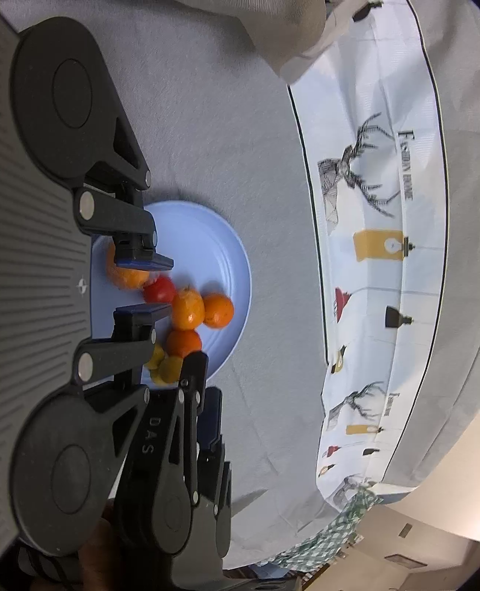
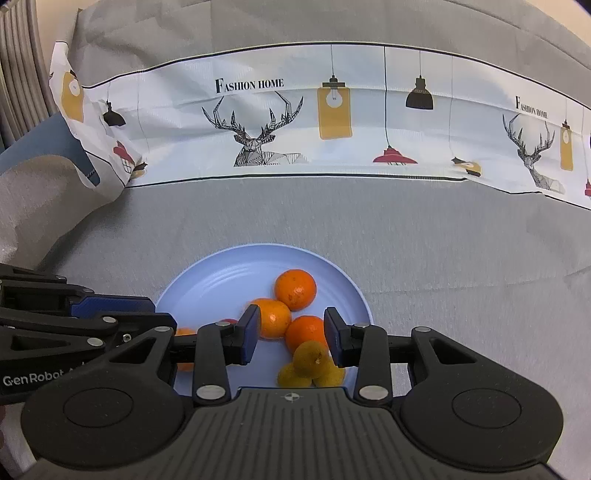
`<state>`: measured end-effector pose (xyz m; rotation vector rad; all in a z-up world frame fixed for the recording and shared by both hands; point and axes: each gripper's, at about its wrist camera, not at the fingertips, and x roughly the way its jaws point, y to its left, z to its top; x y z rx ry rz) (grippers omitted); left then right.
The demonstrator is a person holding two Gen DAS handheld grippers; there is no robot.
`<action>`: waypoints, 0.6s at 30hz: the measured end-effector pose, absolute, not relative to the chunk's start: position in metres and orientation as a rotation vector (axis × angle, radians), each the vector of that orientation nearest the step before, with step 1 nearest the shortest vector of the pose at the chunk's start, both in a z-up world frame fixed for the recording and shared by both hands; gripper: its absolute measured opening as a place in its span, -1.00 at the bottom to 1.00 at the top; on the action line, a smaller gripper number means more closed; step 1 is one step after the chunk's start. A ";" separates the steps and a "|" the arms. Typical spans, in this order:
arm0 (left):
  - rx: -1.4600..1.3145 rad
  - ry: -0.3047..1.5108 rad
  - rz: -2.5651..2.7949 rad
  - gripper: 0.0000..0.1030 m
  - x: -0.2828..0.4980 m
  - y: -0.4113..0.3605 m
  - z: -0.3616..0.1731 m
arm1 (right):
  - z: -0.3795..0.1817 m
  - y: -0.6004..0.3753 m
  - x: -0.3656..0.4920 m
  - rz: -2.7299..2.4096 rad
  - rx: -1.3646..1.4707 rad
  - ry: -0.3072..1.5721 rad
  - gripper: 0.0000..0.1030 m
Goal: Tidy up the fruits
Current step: 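Move both open tools to the loose fruit beside the plate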
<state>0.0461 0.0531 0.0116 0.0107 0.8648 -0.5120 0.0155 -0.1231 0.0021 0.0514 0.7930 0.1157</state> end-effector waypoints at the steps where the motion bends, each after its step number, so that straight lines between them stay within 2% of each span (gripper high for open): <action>1: 0.003 0.864 -0.504 -0.61 0.047 0.058 0.013 | 0.003 -0.122 0.015 0.116 0.053 0.787 -0.24; 3: -0.017 0.864 -0.478 -0.61 0.049 0.069 0.016 | 0.006 -0.120 0.016 0.122 0.054 0.774 -0.25; 5: -0.044 0.871 -0.441 -0.61 0.052 0.083 0.018 | 0.009 -0.115 0.016 0.134 0.052 0.755 -0.40; 6: -0.062 0.876 -0.418 -0.61 0.055 0.092 0.019 | 0.011 -0.112 0.015 0.146 0.056 0.744 -0.58; 7: -0.082 0.882 -0.393 -0.61 0.057 0.101 0.020 | 0.013 -0.109 0.015 0.156 0.060 0.735 -0.68; 14: -0.299 0.949 -0.200 -0.61 0.072 0.177 0.020 | 0.024 -0.075 0.015 0.259 0.097 0.699 -0.75; 18: -0.315 1.056 -0.101 -0.61 0.078 0.202 0.006 | 0.026 -0.047 0.016 0.356 0.082 0.715 -0.74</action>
